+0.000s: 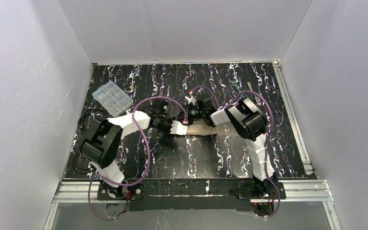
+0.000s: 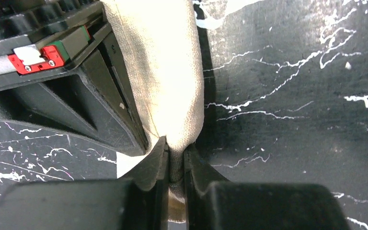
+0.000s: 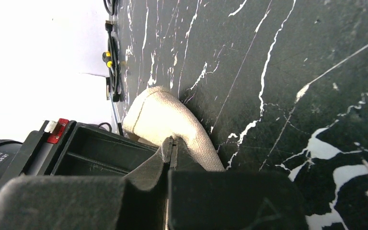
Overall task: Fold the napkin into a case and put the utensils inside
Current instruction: Turn over the smaller rectangle-folded napkin at the center of the board.
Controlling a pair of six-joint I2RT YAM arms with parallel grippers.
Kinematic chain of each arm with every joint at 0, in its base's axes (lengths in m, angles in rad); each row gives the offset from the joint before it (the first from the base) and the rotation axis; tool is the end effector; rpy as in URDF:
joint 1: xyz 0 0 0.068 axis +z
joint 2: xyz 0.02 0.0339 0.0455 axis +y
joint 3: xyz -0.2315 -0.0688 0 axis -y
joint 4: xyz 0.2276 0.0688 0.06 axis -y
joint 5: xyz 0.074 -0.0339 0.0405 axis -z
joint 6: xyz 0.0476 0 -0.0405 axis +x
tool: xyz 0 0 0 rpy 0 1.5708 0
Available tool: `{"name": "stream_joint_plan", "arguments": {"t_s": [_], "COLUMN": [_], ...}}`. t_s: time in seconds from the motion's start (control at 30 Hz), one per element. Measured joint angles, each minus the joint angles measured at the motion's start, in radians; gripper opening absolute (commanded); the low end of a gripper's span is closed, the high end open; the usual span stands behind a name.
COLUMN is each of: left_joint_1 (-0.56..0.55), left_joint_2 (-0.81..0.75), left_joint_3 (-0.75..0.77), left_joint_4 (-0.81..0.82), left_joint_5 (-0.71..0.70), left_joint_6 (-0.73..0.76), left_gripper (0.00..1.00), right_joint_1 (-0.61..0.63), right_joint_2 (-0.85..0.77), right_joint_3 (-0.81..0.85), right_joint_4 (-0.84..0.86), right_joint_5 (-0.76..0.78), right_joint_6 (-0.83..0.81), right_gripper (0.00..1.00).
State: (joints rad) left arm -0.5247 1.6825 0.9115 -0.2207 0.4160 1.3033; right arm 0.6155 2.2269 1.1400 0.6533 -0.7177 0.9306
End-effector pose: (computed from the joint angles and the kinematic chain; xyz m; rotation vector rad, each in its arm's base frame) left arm 0.2631 -0.1745 0.1296 2.0330 1.3730 -0.2012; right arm 0.3248 0.2680 0.0772 -0.1805 2.3184 1.6162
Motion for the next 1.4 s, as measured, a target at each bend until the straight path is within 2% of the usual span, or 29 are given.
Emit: {"name": "stream_joint_plan", "arguments": {"t_s": [0.23,0.4,0.6,0.77,1.0,1.1,1.2,1.4], "left_joint_1": [-0.003,-0.001,0.008,0.048,0.144,0.189,0.238,0.318], "left_joint_2": [0.061,0.093,0.094,0.128,0.222,0.295,0.401,0.626], "left_joint_3": [0.12,0.229,0.299,0.38,0.467,0.504,0.542,0.579], "left_joint_4": [-0.145,-0.315,-0.546,-0.758,-0.898,-0.948,-0.995,-1.209], "left_joint_5": [-0.008,0.047,0.185,0.338,0.562,0.663,0.743,0.856], "left_joint_6": [-0.048,-0.109,-0.203,-0.248,-0.308,-0.356,-0.363,-0.235], "left_gripper": [0.0,0.0,0.0,0.0,0.0,0.0,0.0,0.0], "right_joint_1": [0.0,-0.013,-0.071,-0.119,-0.155,-0.169,-0.207,-0.382], "right_joint_2": [-0.008,-0.051,-0.11,-0.111,-0.113,-0.134,-0.194,-0.289], "right_joint_3": [-0.004,-0.004,0.014,0.076,0.107,0.095,0.008,-0.074], "right_joint_4": [-0.006,-0.111,-0.285,-0.497,-0.729,-0.787,-0.776,-0.771], "right_joint_5": [0.0,-0.012,-0.051,-0.076,-0.119,-0.111,-0.095,0.022], "right_joint_6": [-0.009,-0.072,-0.235,-0.459,-0.681,-0.723,-0.705,-0.636], "right_gripper": [0.01,0.04,0.05,0.05,0.02,0.01,0.01,0.01]}}
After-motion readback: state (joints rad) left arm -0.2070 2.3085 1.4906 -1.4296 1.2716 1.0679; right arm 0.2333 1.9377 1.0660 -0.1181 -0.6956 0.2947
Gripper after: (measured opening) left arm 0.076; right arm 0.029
